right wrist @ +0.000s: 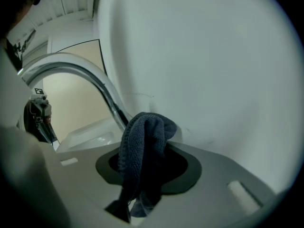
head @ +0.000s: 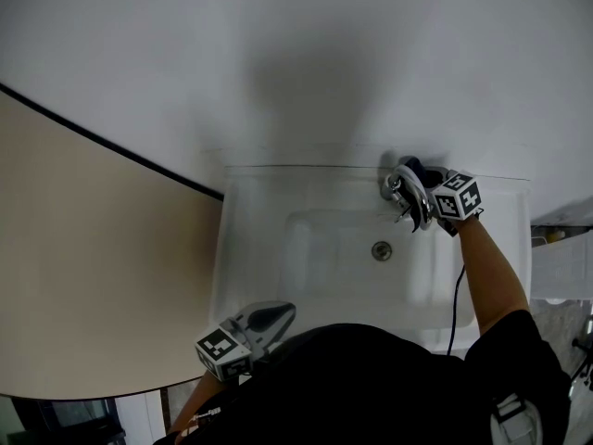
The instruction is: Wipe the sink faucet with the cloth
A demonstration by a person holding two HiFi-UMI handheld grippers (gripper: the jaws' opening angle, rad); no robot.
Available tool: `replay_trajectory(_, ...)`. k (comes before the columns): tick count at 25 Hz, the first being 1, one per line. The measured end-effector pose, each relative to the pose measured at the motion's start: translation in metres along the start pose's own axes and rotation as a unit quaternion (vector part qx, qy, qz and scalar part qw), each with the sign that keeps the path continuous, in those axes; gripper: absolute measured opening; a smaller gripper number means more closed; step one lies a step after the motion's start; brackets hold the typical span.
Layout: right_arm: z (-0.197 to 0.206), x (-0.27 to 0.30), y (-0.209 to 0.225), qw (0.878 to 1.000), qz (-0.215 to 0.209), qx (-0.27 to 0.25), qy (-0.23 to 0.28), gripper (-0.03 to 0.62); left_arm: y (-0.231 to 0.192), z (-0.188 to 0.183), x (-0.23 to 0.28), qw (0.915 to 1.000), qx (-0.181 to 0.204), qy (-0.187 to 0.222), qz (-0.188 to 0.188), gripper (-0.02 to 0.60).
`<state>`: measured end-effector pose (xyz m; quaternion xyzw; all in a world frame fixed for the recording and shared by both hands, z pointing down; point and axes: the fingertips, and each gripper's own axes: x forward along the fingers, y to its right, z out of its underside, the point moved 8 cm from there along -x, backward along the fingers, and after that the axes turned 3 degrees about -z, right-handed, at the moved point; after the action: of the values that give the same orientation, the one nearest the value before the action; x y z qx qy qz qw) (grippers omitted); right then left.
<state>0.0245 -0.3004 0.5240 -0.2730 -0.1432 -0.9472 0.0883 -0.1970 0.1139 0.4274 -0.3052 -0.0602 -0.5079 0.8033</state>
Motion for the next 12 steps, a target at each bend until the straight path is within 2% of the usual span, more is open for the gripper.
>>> replay_trajectory(2,-0.006,0.007,-0.016,1.000,-0.016,-0.013,-0.005,0.119,-0.003,0.002,-0.001,1.0000,-0.006,0.006,0.001,0.000)
replay_trajectory(5,-0.001,0.008,-0.038,0.997,-0.049,-0.043,-0.043,0.123,-0.005,0.006,-0.001,0.9997,-0.012,0.020,0.009,0.001)
replay_trajectory(7,-0.006,-0.018,-0.029,0.999,-0.020,-0.032,-0.034,0.124,-0.006,0.008,0.001,0.9991,-0.012,0.037,0.014,0.001)
replay_trajectory(10,-0.047,-0.073,-0.022,0.999,0.042,-0.018,0.029,0.124,-0.019,0.011,-0.009,0.9983,-0.006,0.057,0.013,0.001)
replay_trajectory(12,-0.090,-0.086,-0.047,0.997,0.033,-0.062,0.039,0.124,-0.034,0.015,-0.022,0.9979,-0.001,0.064,0.010,0.001)
